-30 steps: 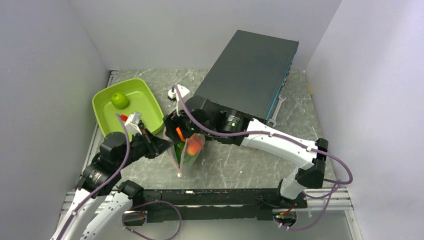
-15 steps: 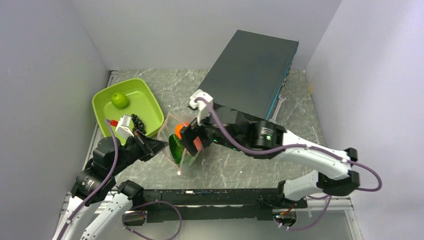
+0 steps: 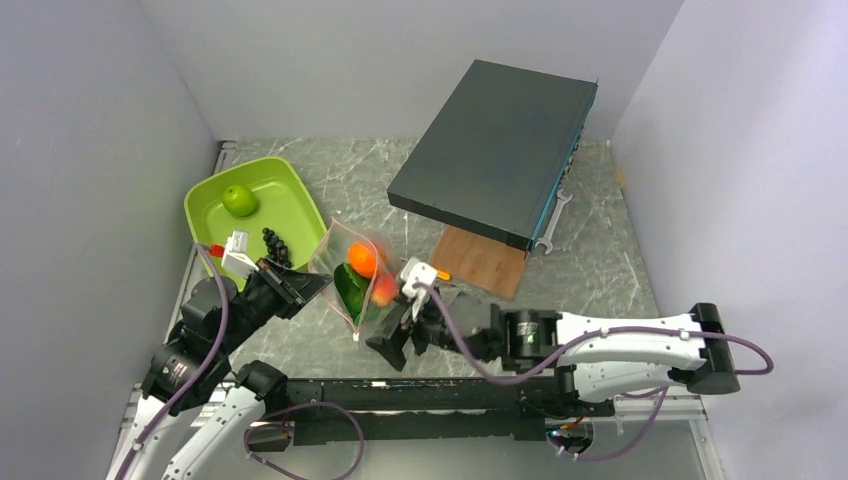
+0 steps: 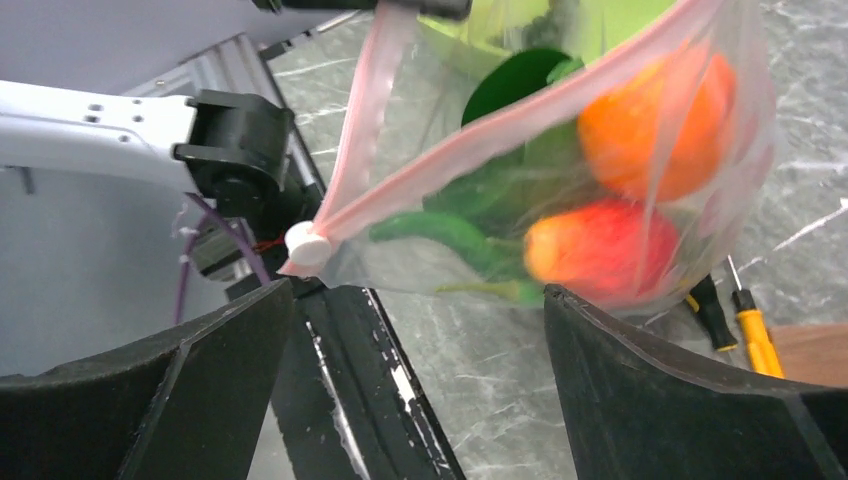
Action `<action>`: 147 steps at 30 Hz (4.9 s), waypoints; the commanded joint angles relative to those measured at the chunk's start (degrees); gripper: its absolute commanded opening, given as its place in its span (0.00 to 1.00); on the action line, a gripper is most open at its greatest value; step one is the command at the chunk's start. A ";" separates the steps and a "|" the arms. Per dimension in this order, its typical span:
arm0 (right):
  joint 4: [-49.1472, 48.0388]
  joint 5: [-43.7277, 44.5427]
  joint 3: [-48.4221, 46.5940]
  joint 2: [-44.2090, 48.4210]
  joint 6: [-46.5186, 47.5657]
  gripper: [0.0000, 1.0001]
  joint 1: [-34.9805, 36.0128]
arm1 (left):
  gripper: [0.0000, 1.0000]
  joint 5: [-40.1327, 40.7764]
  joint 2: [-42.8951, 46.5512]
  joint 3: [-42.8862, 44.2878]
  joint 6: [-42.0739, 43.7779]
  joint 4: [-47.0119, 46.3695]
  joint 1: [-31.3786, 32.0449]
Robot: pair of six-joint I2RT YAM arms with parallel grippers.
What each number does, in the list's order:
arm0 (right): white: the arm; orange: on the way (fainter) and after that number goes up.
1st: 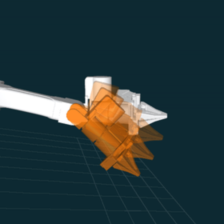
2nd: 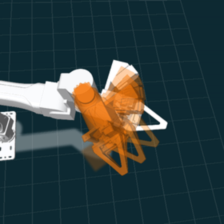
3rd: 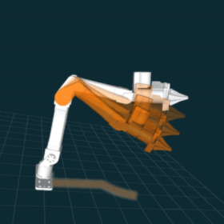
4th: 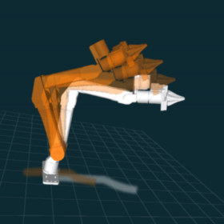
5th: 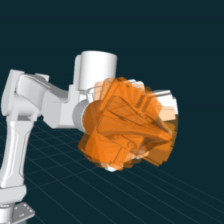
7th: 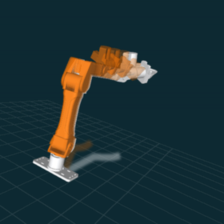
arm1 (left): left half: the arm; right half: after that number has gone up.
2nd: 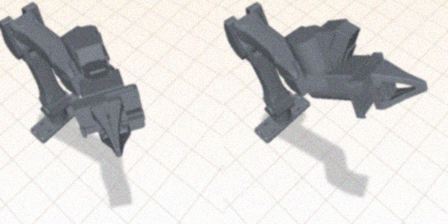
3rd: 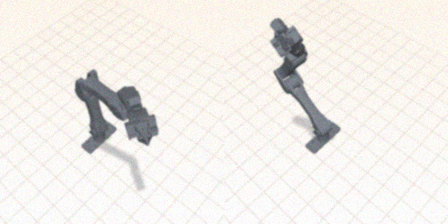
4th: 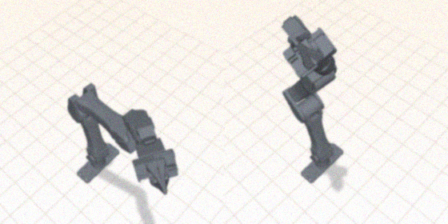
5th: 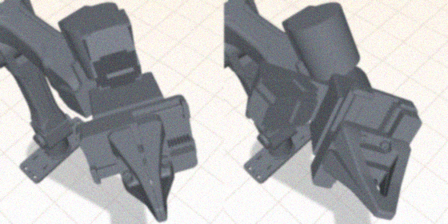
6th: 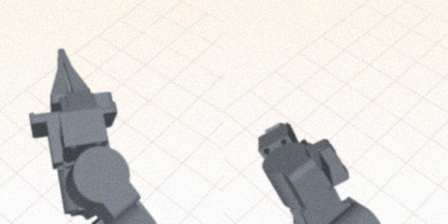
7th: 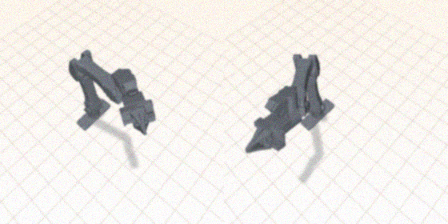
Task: Place the food in the zip-top bag and seal the zipper
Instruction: Adjust the zipper food storage bag at the center of the board, then zip the zipper food storage bag at the center of the board.
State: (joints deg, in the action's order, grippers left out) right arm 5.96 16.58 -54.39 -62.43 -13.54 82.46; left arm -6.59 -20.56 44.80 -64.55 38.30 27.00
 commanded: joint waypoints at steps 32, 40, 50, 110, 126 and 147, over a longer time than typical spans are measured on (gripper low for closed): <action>-22.74 47.75 -11.25 -26.74 12.83 0.05 14.39 | 0.00 9.36 1.82 5.81 -9.48 5.65 0.19; -21.44 20.26 -6.81 -17.55 23.81 0.00 9.39 | 0.39 14.99 5.17 11.28 -0.53 11.71 0.17; -1.16 -13.02 -12.28 -14.16 23.71 0.00 -5.95 | 0.74 0.84 1.42 22.53 40.42 2.87 0.11; -7.97 -55.13 -6.16 -11.15 10.38 0.26 -30.28 | 0.01 -28.61 -19.81 8.24 75.35 -1.24 4.59; -12.53 -60.42 -4.79 -11.56 6.37 0.00 -30.47 | 0.54 -35.89 -21.65 10.37 62.31 -10.99 4.63; -11.92 -59.90 -4.33 -10.04 6.68 0.00 -30.46 | 0.09 -41.16 -22.99 10.07 63.24 -14.31 4.59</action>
State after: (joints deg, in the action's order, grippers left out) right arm -3.14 -43.11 -58.37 -74.13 -7.07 52.16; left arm -44.03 -44.49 54.33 -1.08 27.57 31.48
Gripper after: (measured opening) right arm 0.008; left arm 0.146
